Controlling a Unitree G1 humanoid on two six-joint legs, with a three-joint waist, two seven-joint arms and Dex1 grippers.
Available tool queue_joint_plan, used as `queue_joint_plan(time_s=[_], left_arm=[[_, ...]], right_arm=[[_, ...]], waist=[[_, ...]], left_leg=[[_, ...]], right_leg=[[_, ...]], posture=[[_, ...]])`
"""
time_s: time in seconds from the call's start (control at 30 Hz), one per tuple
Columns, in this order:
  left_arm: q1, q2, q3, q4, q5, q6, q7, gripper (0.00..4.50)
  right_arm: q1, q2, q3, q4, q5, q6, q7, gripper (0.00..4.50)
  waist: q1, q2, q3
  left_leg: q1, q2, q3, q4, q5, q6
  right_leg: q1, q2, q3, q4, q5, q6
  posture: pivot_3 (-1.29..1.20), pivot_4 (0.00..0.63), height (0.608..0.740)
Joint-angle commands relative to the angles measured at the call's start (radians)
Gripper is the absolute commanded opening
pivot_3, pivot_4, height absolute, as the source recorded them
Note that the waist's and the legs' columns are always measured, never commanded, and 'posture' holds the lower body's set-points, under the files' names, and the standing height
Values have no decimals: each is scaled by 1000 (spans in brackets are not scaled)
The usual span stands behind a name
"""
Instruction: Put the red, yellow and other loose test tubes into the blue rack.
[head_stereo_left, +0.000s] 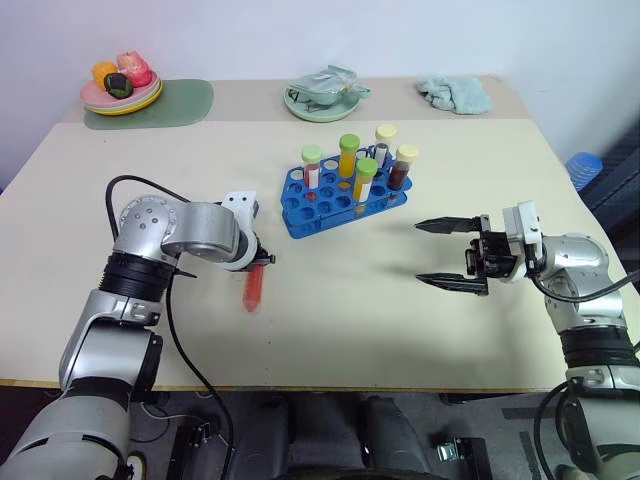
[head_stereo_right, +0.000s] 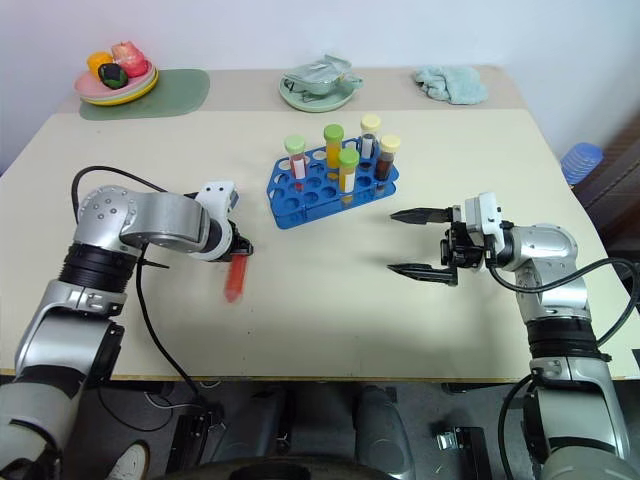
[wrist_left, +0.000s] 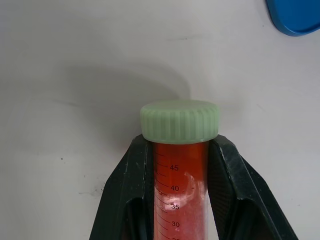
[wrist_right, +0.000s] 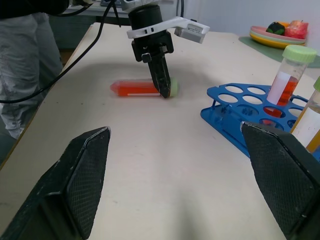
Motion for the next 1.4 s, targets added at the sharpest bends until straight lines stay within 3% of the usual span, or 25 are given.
queue_joint_plan(time_s=[0.03, 0.2, 0.27, 0.33, 0.43, 0.53, 0.63, 0.73, 0.9, 1.13, 1.4], left_arm=[[-19, 27, 2, -101, 1, -18, -83, 816], [-69, 78, 51, -281, 114, 13, -401, 816], [-122, 70, 100, -351, 186, 11, -700, 816], [-142, 74, 130, -440, 376, -120, -920, 816], [-79, 68, 142, -562, 732, -435, -1079, 816], [34, 1, 185, -592, 862, -624, -1238, 816], [123, -36, 137, -611, 1083, -815, -1374, 816], [198, -42, 17, -557, 1373, -1010, -1461, 816], [293, -193, -30, -399, 1590, -1275, -1511, 816], [263, -392, -34, -168, 1755, -1513, -1537, 816], [201, -474, 8, 55, 1836, -1670, -1545, 816]], right_arm=[[-2, -3, -19, -39, 3, -1, -10, 4296], [6, -2, -23, -53, 5, 10, -28, 4296], [10, -5, -22, -58, 5, 16, -32, 4296], [11, -8, -22, -63, 6, 26, -39, 4296], [7, -11, -26, -76, 10, 44, -52, 4296], [13, -13, -31, -95, 11, 60, -67, 4296], [28, -17, -38, -117, 16, 75, -81, 4296], [44, -16, -46, -136, 19, 88, -99, 4296], [68, -17, -58, -162, 24, 102, -127, 4296], [105, -25, -85, -193, 20, 120, -169, 4296], [152, -27, -108, -238, 16, 142, -230, 4296]], waist=[[1, 0, 0], [0, 0, 0], [0, 0, 0], [0, 0, 0], [-4, 1, 0], [-6, 2, -1], [-1, 1, 0], [5, 0, 0], [5, 0, 0], [4, 0, 0], [2, 0, 0]], left_leg=[[0, 0, 0, 0, 0, 0], [-1, 0, 0, 0, 0, -1], [-1, 0, 0, 0, 1, -1], [-1, 0, 3, 0, 1, -2], [-1, 0, 4, -1, 1, -2], [1, 2, 5, -2, 1, -2], [0, 2, 4, -1, 1, -2], [0, 1, 4, -1, 1, -2], [0, 1, 3, 0, -1, 2], [0, 1, 2, 0, -3, 5], [0, 1, 2, 0, -3, 6]], right_leg=[[0, 0, 0, 0, 0, 0], [0, 1, 0, 0, 0, 0], [0, 1, 0, 0, 0, 0], [0, 2, 0, -1, 0, 0], [1, 2, 0, -2, 0, 0], [1, 4, 1, -2, 0, -1], [2, 4, 1, -2, 0, -1], [2, 3, 1, -3, 0, 0], [4, 3, 0, -5, 0, 0], [4, 3, -1, -4, 0, 0], [4, 3, -1, -4, 0, 0]], posture=[[0, 150, 740], [0, 150, 740], [0, 150, 740], [0, 150, 740], [0, 150, 740], [0, 150, 740], [0, 150, 740], [0, 150, 740], [0, 150, 740], [0, 150, 740], [0, 150, 740]])
